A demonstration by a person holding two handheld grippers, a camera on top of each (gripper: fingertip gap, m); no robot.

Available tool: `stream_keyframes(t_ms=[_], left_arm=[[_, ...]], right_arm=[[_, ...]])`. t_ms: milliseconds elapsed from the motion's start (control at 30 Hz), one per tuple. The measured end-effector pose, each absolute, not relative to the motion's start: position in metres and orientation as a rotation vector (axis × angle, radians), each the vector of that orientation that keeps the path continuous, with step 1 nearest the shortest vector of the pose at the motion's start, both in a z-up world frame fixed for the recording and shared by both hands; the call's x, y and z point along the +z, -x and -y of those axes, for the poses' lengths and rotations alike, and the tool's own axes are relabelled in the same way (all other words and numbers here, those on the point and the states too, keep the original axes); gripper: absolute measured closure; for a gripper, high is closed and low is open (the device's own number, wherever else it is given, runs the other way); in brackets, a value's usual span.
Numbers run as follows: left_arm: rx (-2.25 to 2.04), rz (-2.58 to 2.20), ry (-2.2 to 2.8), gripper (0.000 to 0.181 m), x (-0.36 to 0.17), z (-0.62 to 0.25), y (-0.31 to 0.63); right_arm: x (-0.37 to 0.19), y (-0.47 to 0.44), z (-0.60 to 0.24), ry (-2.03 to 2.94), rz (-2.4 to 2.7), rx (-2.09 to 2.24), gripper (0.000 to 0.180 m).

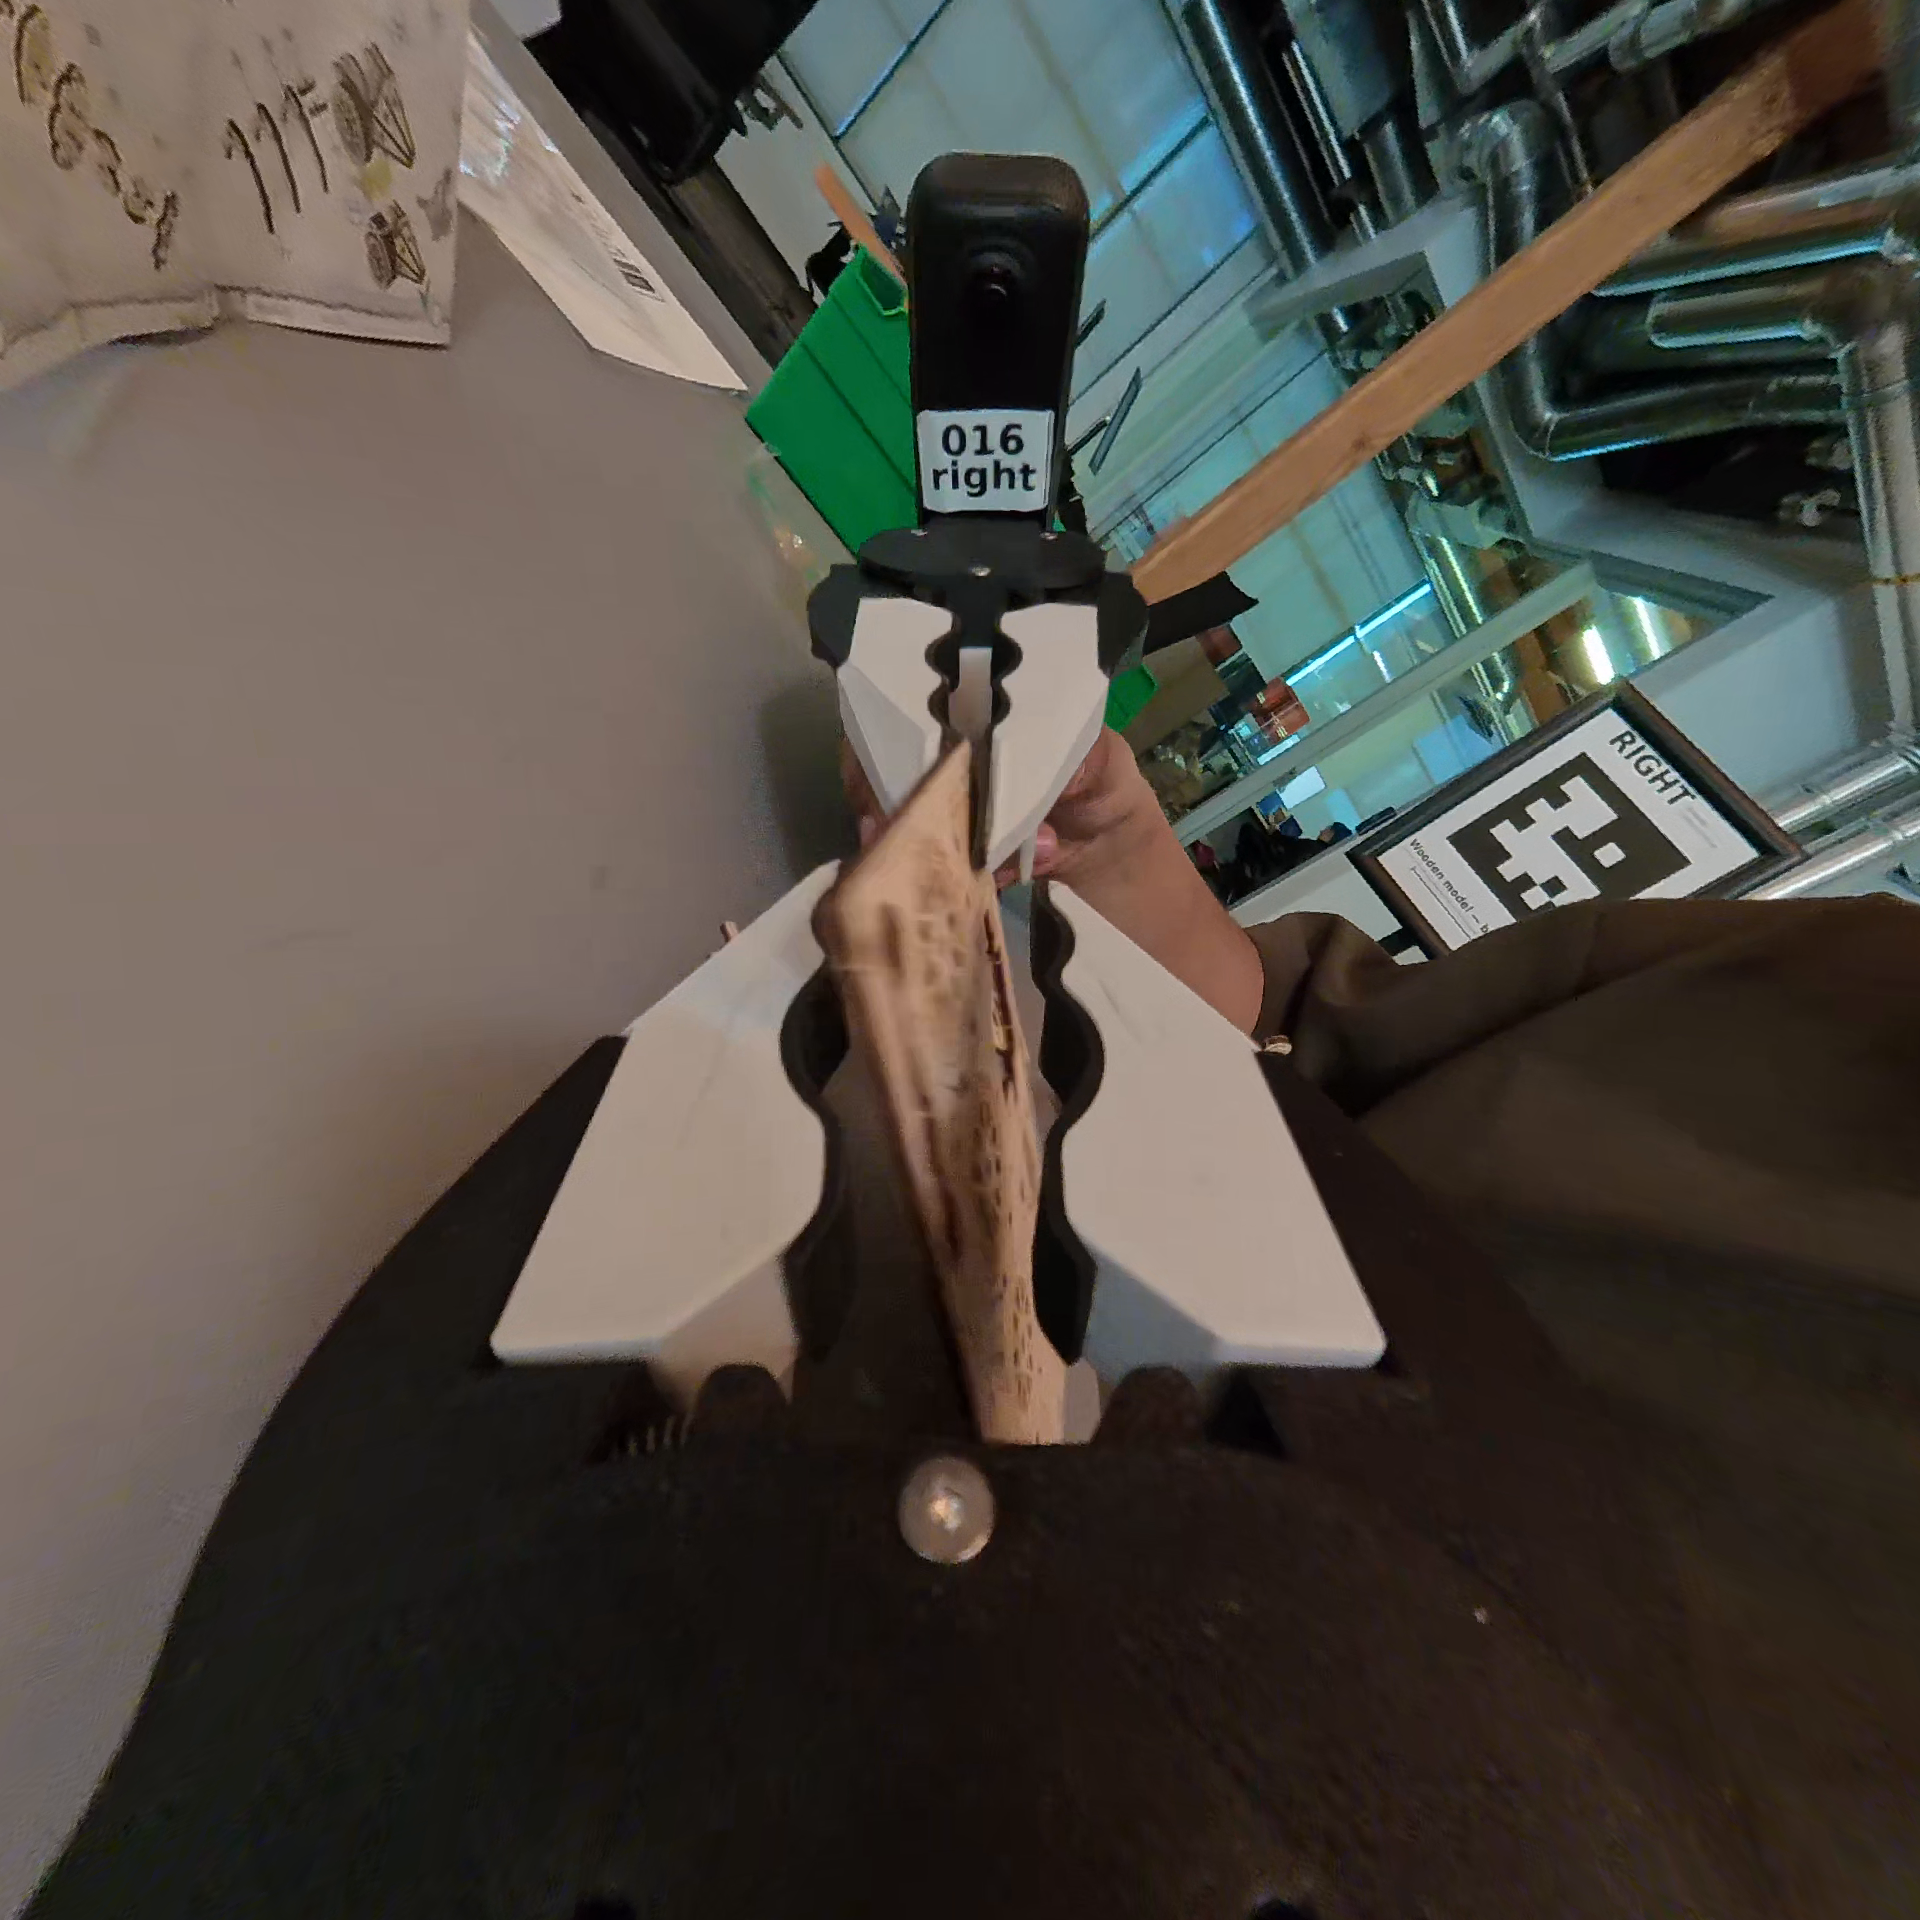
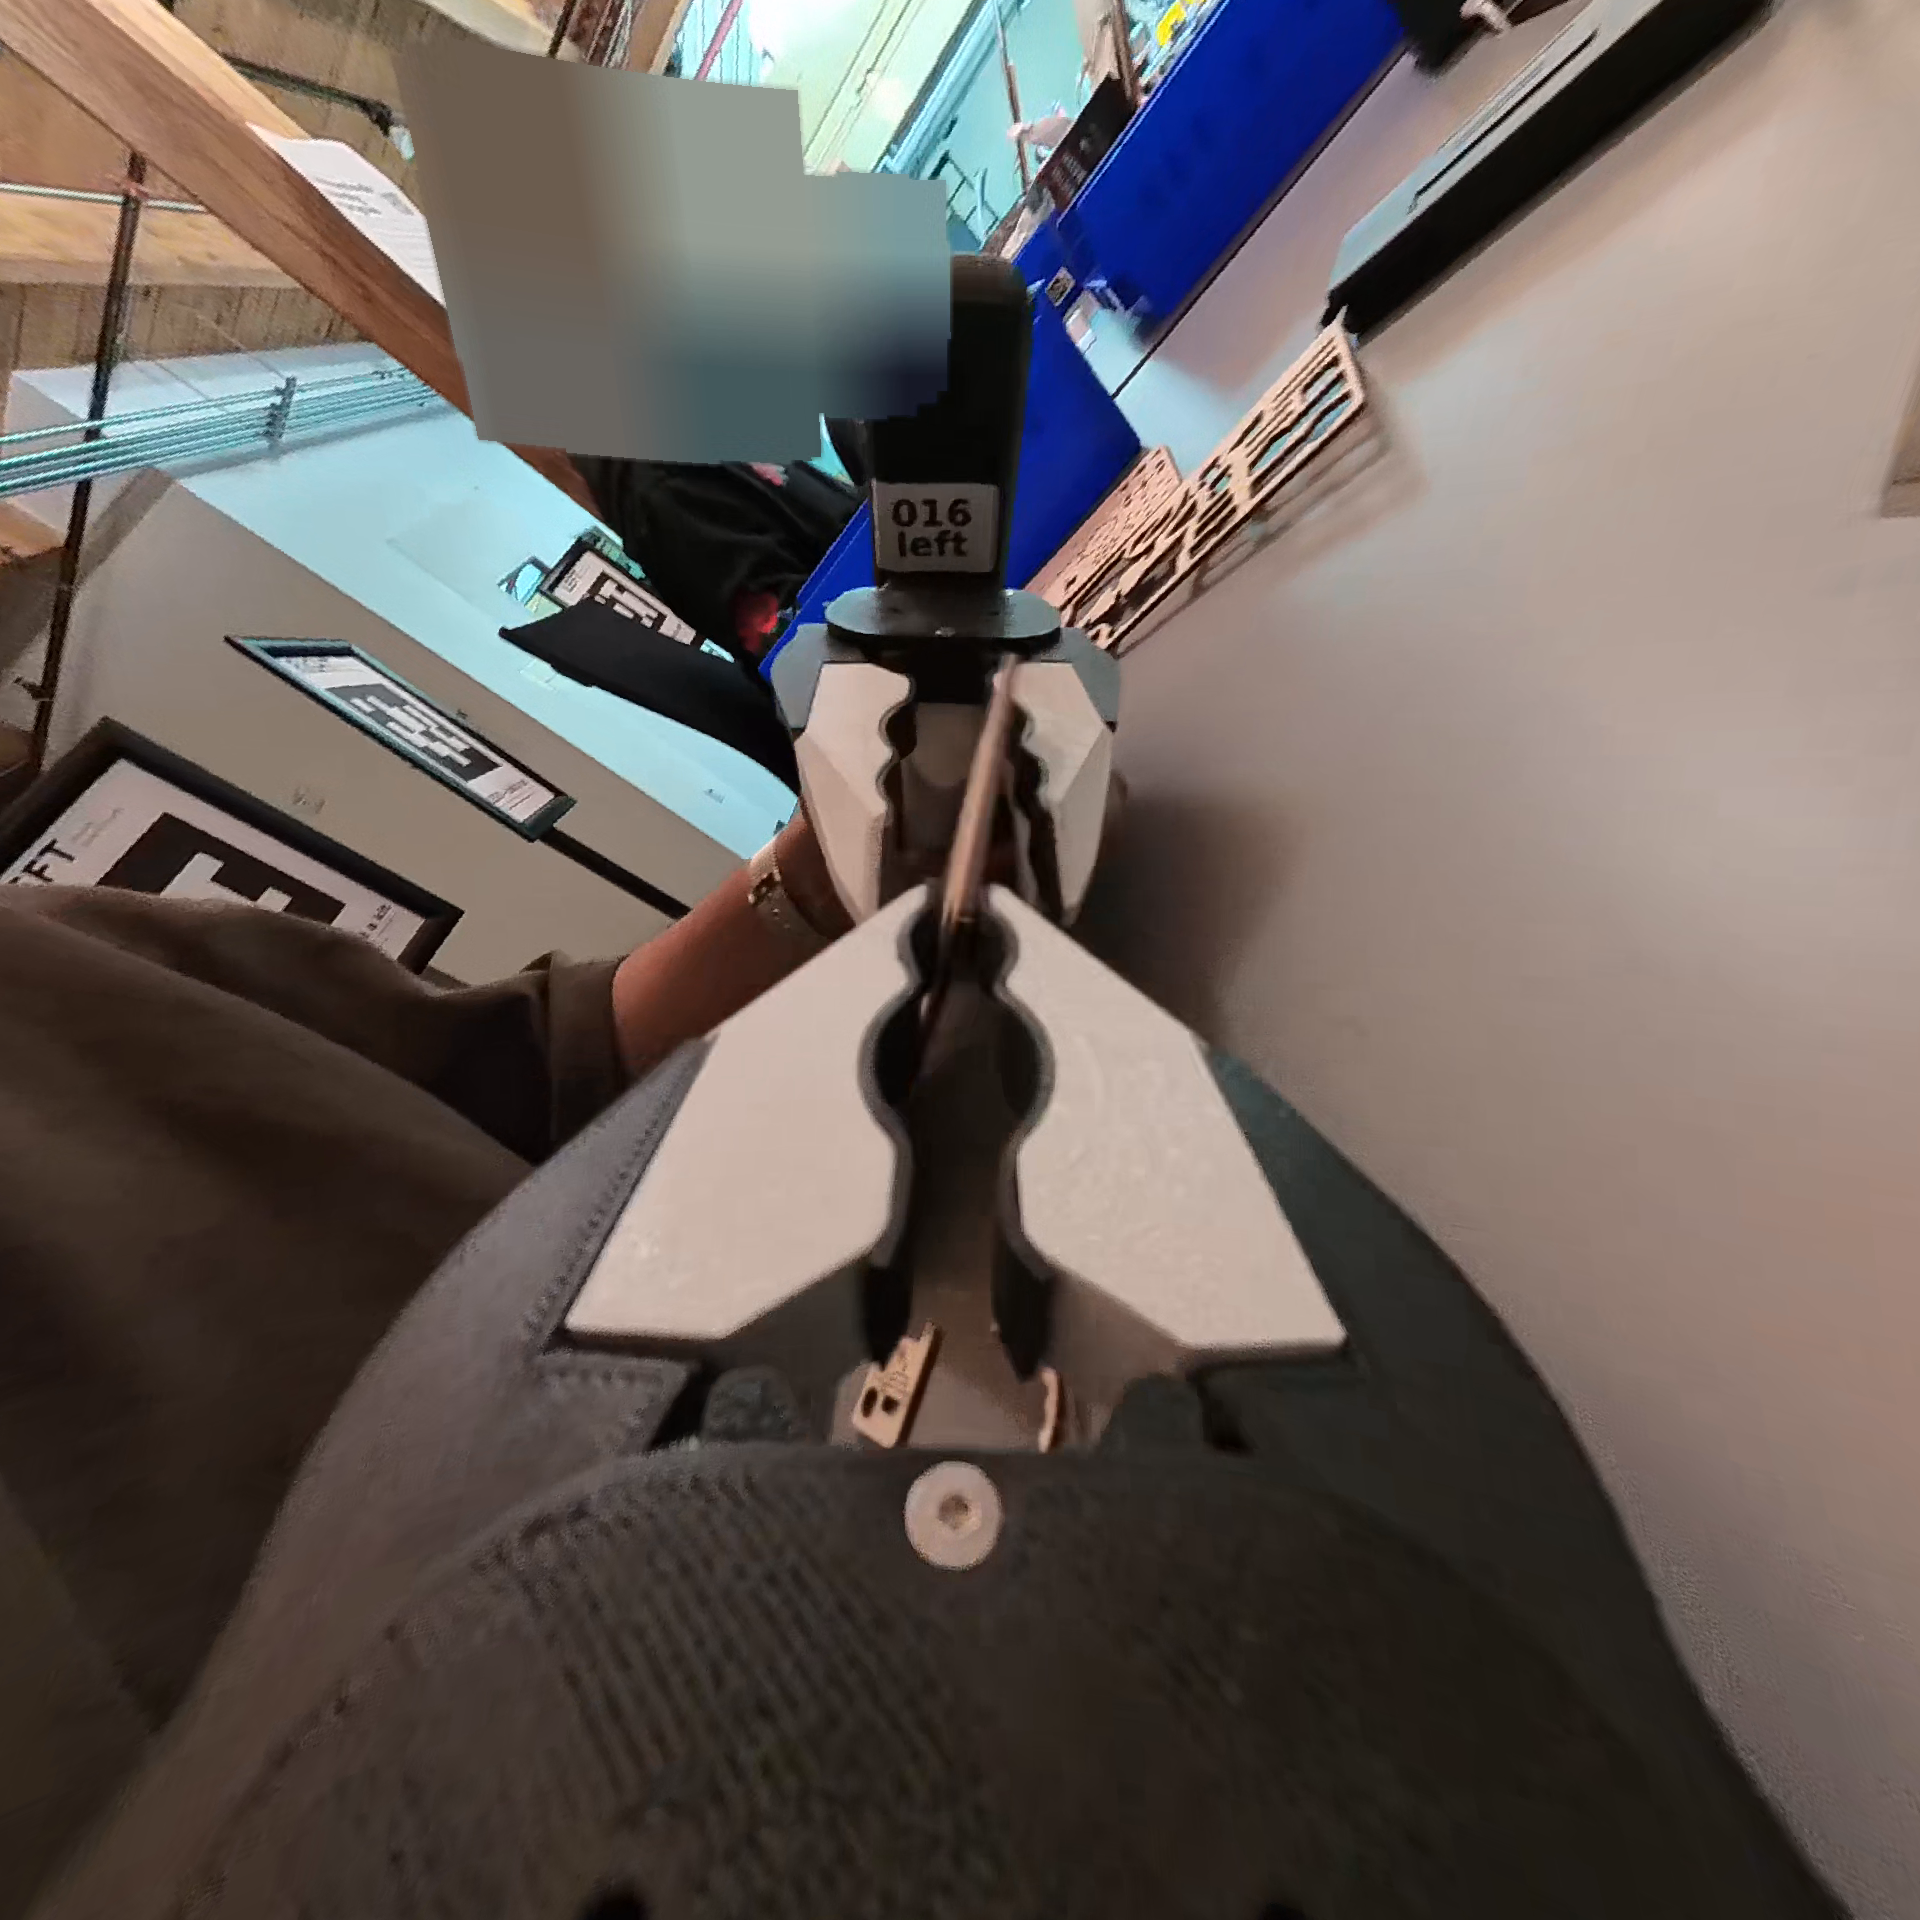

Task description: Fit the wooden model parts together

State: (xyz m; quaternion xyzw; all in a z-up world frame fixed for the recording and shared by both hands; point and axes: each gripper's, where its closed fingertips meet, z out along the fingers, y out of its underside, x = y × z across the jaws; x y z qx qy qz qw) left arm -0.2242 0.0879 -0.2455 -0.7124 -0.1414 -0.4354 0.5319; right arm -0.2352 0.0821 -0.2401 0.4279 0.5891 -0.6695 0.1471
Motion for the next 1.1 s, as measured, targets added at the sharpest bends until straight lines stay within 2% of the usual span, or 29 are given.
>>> stream_keyframes(t_ms=[133, 267, 300, 433, 667, 833, 1100], left_arm=[[-1.046, 0.371, 1.584, 0.142, -0.233, -0.085, 0.236], [-1.046, 0.404, 1.32, 0.125, -0.204, -0.071, 0.262], [-1.014, 0.36, 1.243, 0.117, -0.193, -0.063, 0.265], [-0.747, 0.307, 1.134, 0.11, -0.166, -0.051, 0.273], [-0.823, 0.481, 1.347, 0.106, -0.206, -0.102, 0.256], [-0.741, 0.516, 1.292, 0.117, -0.205, -0.106, 0.259], [-0.871, 0.531, 1.308, 0.122, -0.209, -0.115, 0.246]], right_arm=[[-0.221, 0.236, -0.085, -1.186, -1.562, -2.03, 0.178], [-0.194, 0.253, -0.123, -1.282, -1.346, -2.317, 0.179], [-0.188, 0.257, -0.137, -1.326, -1.279, -2.398, 0.179], [-0.166, 0.261, -0.189, -1.45, -1.012, -2.731, 0.179], [-0.14, 0.251, -0.193, -1.399, -0.969, -2.969, 0.174], [-0.122, 0.241, -0.179, -1.308, -0.975, -3.095, 0.173], [-0.107, 0.231, -0.193, -1.3, -0.858, -3.221, 0.174]])
